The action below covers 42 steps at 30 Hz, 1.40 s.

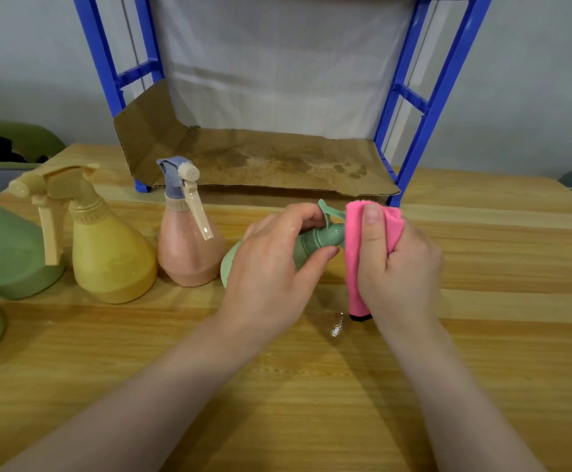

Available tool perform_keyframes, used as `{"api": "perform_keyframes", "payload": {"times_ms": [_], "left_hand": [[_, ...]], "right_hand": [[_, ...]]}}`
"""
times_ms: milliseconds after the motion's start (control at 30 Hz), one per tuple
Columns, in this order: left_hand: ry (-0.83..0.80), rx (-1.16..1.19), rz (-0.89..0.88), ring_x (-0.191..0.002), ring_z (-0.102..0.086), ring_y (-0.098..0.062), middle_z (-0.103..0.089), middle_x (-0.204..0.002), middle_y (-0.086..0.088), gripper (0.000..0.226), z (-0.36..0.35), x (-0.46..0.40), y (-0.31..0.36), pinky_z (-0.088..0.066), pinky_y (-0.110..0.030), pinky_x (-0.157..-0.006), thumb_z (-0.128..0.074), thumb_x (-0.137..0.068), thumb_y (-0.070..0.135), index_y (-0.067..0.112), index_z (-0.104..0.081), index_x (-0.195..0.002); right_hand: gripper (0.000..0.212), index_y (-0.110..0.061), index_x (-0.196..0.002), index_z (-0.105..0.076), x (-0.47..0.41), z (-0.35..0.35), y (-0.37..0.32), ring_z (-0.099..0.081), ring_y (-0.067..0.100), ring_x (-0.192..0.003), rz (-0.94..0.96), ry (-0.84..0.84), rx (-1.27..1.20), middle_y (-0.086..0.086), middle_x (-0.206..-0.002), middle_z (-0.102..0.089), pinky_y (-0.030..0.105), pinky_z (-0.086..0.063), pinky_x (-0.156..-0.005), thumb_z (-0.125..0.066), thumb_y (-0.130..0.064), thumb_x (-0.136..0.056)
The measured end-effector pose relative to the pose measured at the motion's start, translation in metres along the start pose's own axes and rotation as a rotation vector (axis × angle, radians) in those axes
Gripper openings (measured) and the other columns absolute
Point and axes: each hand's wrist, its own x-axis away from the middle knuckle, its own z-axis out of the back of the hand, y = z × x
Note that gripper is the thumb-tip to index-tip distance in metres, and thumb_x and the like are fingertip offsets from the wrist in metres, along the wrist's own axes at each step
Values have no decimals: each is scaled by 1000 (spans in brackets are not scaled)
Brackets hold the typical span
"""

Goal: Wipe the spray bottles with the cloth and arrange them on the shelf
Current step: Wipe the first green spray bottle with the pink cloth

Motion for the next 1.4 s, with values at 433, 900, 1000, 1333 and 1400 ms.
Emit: {"api": "perform_keyframes", "payload": {"times_ms": [433,900,1000,1333,1400], "left_hand": [[85,164,5,-105,-61,-12,-62,-108,17,34,7,-6,-9,-52,-45,-88,-67,-87,25,22,-57,-120],[24,11,47,-104,-54,2,-61,-107,21,34,6,-5,-2,-46,-35,-93,-62,-88,34,24,-55,-119],[42,172,91,-108,-58,-3,-62,-109,18,32,8,-8,-3,-50,-34,-93,-67,-90,24,22,-56,-119],[67,516,188,-111,-62,-16,-66,-112,2,30,9,-11,-9,-50,-41,-100,-68,-88,14,14,-58,-115],[56,511,182,-111,-62,-14,-66,-113,3,29,10,-11,-9,-50,-38,-100,-68,-88,11,14,-59,-116]], "right_hand": [[52,-9,-102,-62,6,-3,0,-62,11,-71,78,-8,-198,-7,-86,-64,27,-51,-61,-59,-59,-88],[32,-35,-67,-40,7,-8,-4,-44,1,-51,-139,51,-406,-16,-53,-40,14,-33,-51,-40,-43,-98],[18,-36,-79,-51,7,-8,-9,-50,-2,-61,-166,40,-563,-19,-66,-55,12,-39,-60,-46,-45,-94],[12,-39,-88,-55,9,-6,-12,-61,-8,-69,-170,-212,-551,-34,-74,-63,5,-41,-63,-53,-51,-86],[23,-37,-70,-54,8,-5,-13,-57,-3,-54,-192,-271,-527,-26,-57,-58,7,-37,-54,-52,-53,-86]]}}
